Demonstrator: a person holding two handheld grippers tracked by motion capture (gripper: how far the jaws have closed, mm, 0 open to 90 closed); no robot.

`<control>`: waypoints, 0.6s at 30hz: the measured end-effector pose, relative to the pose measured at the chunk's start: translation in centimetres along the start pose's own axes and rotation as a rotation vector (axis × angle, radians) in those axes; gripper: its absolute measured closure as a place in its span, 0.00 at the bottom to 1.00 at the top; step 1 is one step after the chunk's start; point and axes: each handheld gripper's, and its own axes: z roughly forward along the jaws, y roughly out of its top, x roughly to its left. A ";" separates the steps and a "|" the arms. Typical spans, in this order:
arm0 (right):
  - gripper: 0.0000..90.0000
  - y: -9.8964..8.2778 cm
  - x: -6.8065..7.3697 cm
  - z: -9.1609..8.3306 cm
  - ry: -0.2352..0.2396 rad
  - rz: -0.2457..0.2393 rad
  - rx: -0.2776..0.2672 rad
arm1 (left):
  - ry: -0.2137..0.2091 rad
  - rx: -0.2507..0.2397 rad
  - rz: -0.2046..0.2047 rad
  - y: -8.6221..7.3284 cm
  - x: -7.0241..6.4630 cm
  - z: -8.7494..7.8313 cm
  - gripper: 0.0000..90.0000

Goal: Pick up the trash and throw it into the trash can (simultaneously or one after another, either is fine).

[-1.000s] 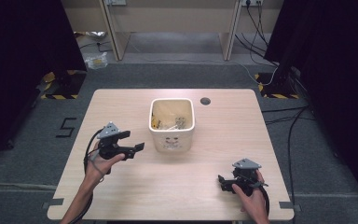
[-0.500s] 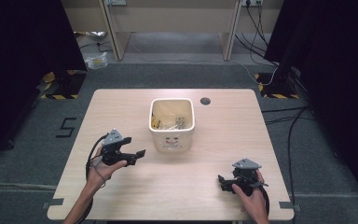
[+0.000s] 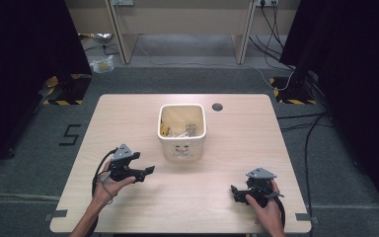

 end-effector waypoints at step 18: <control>0.01 0.0 0.0 0.0 0.000 0.000 0.000 | -0.016 0.046 -0.006 -2.5 -0.6 0.2 0.17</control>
